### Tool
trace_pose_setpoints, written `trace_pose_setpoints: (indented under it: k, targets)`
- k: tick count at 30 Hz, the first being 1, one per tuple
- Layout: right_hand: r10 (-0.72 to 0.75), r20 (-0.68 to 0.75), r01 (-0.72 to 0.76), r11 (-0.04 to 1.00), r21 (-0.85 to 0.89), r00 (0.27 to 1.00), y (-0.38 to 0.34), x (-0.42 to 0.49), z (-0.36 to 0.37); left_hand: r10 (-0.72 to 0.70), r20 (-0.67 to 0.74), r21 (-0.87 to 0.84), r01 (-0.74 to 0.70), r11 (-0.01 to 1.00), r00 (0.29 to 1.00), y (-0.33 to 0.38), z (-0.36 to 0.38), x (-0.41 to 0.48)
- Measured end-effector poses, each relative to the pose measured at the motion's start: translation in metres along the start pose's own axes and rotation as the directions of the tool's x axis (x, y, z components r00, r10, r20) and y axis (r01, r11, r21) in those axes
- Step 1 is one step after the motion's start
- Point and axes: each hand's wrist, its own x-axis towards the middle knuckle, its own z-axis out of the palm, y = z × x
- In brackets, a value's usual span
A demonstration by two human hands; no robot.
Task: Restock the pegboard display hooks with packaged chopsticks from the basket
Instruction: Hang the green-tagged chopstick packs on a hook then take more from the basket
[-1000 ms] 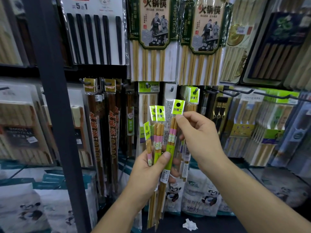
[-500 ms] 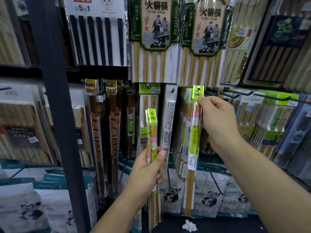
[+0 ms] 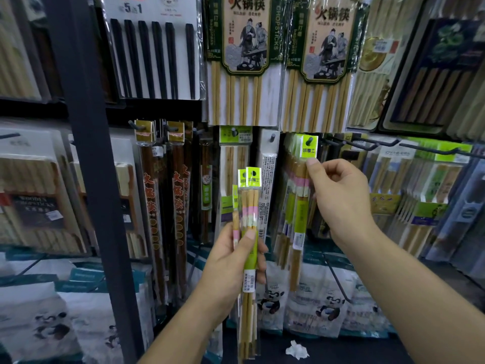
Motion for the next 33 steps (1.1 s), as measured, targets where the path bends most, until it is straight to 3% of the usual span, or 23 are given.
trace_pose_setpoints:
  k: [4, 9, 16, 27, 33]
  targets:
    - [-0.065, -0.037, 0.065, 0.998, -0.002, 0.997, 0.001, -0.014, -0.002, 0.023, 0.032, 0.017, -0.024, 1.000, 0.999, -0.001, 0.000, 0.000]
    - [-0.068, 0.229, 0.081, 0.996, -0.048, 0.971, -0.003, -0.037, 0.005, 0.052, 0.062, 0.018, -0.053, 0.998, 0.997, -0.001, 0.004, 0.000]
    - [0.007, 0.320, -0.014, 1.000, 0.019, 0.948, -0.007, -0.045, 0.012, 0.062, 0.059, -0.027, -0.061, 0.998, 0.996, 0.001, 0.009, -0.003]
    - [-0.026, 0.145, -0.009, 0.972, 0.237, 0.989, -0.034, -0.014, 0.002, 0.026, -0.059, -0.004, -0.026, 1.000, 0.998, 0.000, 0.005, -0.002]
    - [0.084, 0.108, -0.100, 0.983, 0.157, 0.991, -0.036, 0.003, -0.001, 0.008, -0.012, -0.015, -0.008, 1.000, 1.000, 0.000, 0.004, -0.003]
